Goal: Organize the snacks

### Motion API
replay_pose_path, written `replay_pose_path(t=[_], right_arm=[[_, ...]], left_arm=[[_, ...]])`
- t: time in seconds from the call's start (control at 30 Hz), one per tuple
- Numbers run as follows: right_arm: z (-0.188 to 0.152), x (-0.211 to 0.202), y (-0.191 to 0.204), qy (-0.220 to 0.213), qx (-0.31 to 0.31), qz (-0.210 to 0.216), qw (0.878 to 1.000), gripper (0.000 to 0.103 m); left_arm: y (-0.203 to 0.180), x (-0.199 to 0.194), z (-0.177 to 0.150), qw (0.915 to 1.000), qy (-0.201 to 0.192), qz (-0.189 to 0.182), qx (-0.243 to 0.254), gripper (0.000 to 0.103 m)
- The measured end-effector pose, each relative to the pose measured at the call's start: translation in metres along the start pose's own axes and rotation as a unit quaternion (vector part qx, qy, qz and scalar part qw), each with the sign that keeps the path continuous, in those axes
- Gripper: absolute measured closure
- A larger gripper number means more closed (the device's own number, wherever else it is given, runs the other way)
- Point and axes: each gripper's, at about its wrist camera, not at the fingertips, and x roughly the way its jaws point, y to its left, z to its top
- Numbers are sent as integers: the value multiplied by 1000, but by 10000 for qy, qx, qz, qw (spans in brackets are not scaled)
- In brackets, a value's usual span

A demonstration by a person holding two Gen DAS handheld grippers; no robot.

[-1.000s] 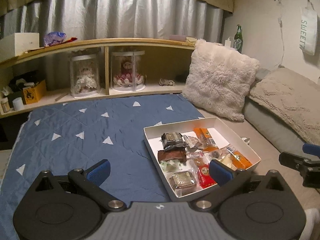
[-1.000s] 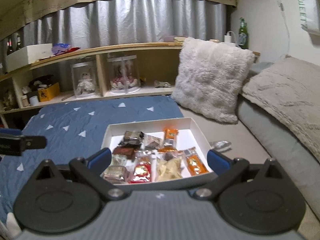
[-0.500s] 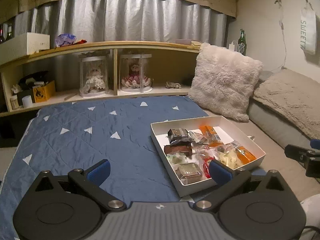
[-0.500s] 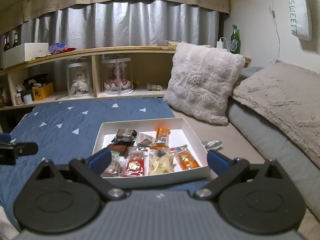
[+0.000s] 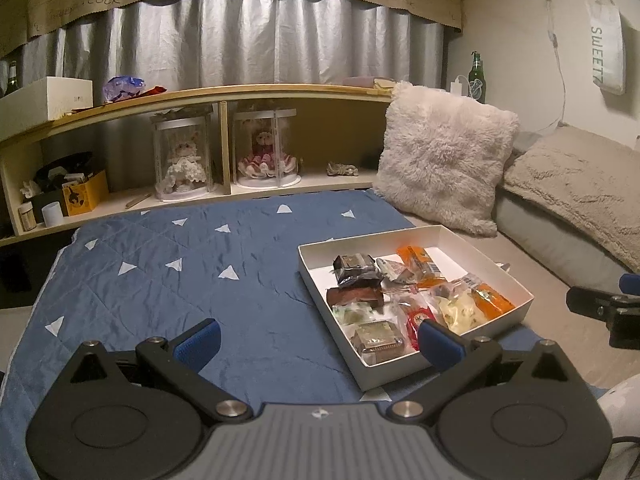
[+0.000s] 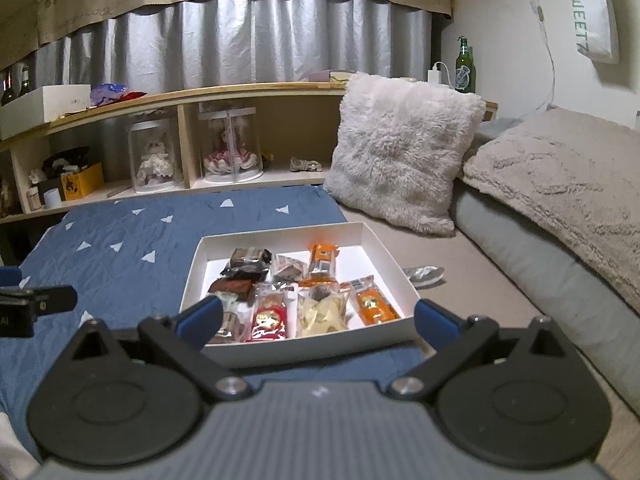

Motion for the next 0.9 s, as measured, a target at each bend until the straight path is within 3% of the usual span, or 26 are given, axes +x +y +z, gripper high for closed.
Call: replay_pose_path(t=[0.9], right_arm=[[-5, -1, 5, 22, -70, -12, 10000, 1]], left_arm=[[-3, 0, -1, 10000, 5, -24, -20, 0]])
